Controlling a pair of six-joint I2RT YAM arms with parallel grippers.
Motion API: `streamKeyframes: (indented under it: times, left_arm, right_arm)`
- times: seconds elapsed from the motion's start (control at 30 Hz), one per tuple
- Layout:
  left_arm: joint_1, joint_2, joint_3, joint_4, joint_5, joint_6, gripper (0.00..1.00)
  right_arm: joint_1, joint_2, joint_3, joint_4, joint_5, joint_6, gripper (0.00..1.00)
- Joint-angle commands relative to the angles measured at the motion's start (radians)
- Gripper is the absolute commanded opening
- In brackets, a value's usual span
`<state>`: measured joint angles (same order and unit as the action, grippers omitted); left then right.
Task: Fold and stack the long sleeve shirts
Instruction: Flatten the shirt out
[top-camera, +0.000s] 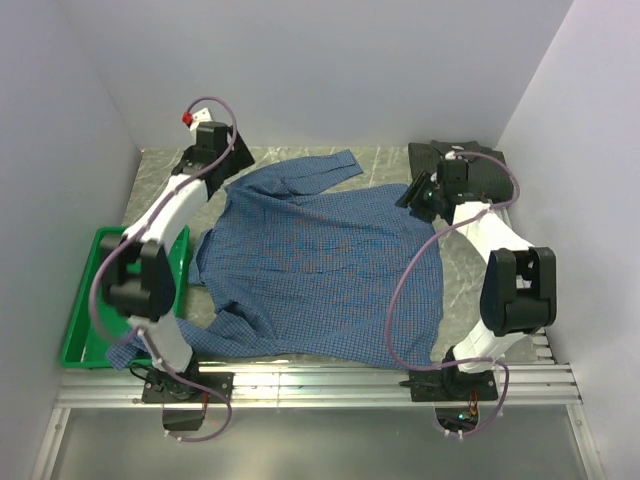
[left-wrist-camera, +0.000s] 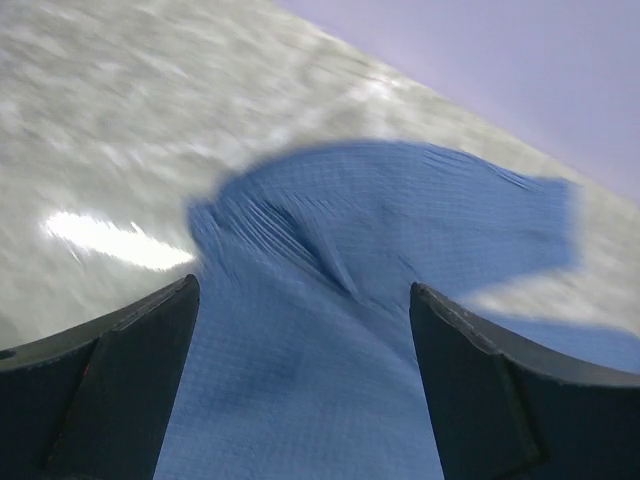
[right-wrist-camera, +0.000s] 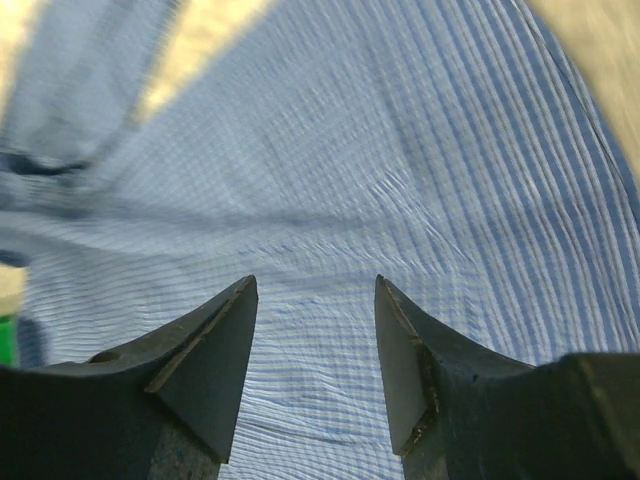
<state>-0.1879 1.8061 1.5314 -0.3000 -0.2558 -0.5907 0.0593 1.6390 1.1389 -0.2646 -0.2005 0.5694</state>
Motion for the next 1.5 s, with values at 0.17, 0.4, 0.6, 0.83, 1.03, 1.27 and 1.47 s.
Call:
streamKeyframes:
  times: [0.17,0.4,0.6,0.83,1.03,1.27,1.47]
  left_arm:
    - [-0.154,-0.326,-0.486,-0.056,0.147,-0.176,0.87]
    - [-0.188,-0.373,-0.694,-0.05,0.16,-0.199,0.85]
    - [-0.188,-0.36,-0.774,-0.065,0.204,-0.219,0.84]
    - [-0.186,-0.402,-0.832,-0.125,0.208,-0.236,0.82]
    - [-0.163,-0.406,-0.879,-0.145,0.243,-0.245,0.82]
    - [-0.108,-0.447,-0.942,-0.137,0.29,-0.258,0.82]
    - [-0.085,-0.478,-0.945,-0.16,0.285,-0.244,0.83]
  right_arm:
    - [0.019,0.171,0.232,0.077,-0.132,-0.022,0.56]
    - [0.092,0.372,0.412,0.071,-0.198,0.007,0.56]
    - [0.174,0.499,0.493,0.09,-0.231,0.04,0.56]
    - [0.221,0.622,0.555,0.09,-0.218,0.124,0.56]
    - [0.22,0.651,0.558,0.076,-0.131,0.19,0.56]
    - [0.179,0.694,0.602,0.06,-0.089,0.276,0.56]
    - [0.154,0.729,0.68,0.054,-0.103,0.25,0.56]
